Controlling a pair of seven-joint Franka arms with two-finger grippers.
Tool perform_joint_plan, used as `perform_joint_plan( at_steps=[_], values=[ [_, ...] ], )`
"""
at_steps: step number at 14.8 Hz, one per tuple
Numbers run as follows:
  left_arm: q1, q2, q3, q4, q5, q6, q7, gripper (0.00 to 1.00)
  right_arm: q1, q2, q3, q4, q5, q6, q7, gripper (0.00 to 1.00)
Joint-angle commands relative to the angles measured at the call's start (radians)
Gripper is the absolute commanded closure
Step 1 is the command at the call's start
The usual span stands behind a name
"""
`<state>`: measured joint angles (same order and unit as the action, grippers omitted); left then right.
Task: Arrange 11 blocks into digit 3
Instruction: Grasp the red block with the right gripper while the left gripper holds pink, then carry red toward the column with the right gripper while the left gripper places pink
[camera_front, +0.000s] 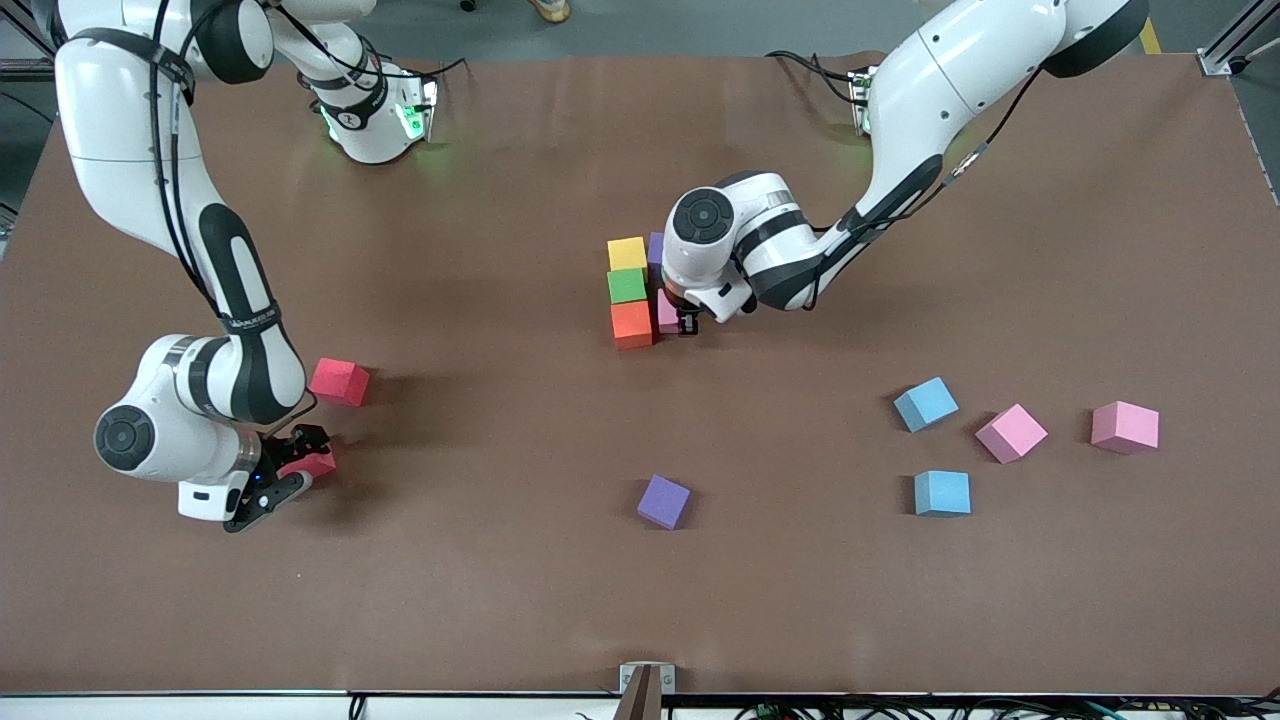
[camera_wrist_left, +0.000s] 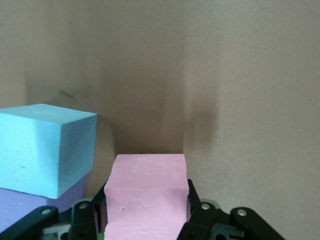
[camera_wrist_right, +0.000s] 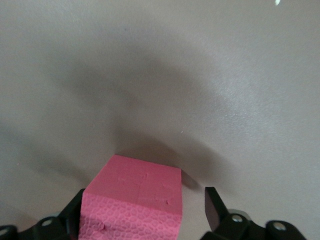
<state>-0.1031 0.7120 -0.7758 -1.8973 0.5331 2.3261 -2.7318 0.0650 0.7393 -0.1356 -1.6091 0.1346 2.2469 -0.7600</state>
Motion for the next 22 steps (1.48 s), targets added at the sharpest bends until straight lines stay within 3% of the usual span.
perform_joint_plan(
  at_steps=[1,3,6,12,22],
  values=[
    [0.003,-0.006,-0.005,-0.011,0.073,0.024,-0.112,0.91,-0.008,-0.035,0.007,-0.043,0.003,0.013,-0.010,0.33],
    [0.002,-0.005,-0.003,-0.006,0.093,0.025,-0.114,0.91,-0.010,-0.035,0.008,-0.040,0.005,0.008,-0.010,0.60],
    [0.002,-0.003,-0.002,0.000,0.102,0.047,-0.114,0.91,0.002,-0.049,0.010,-0.006,0.005,-0.022,-0.004,0.69],
    [-0.007,0.004,0.021,0.009,0.117,0.078,-0.112,0.91,0.114,-0.060,0.013,0.164,0.008,-0.282,0.212,0.72],
    [-0.027,0.030,0.027,0.017,0.134,0.082,-0.115,0.91,0.321,-0.061,0.014,0.170,0.000,-0.283,0.517,0.72]
  ],
)
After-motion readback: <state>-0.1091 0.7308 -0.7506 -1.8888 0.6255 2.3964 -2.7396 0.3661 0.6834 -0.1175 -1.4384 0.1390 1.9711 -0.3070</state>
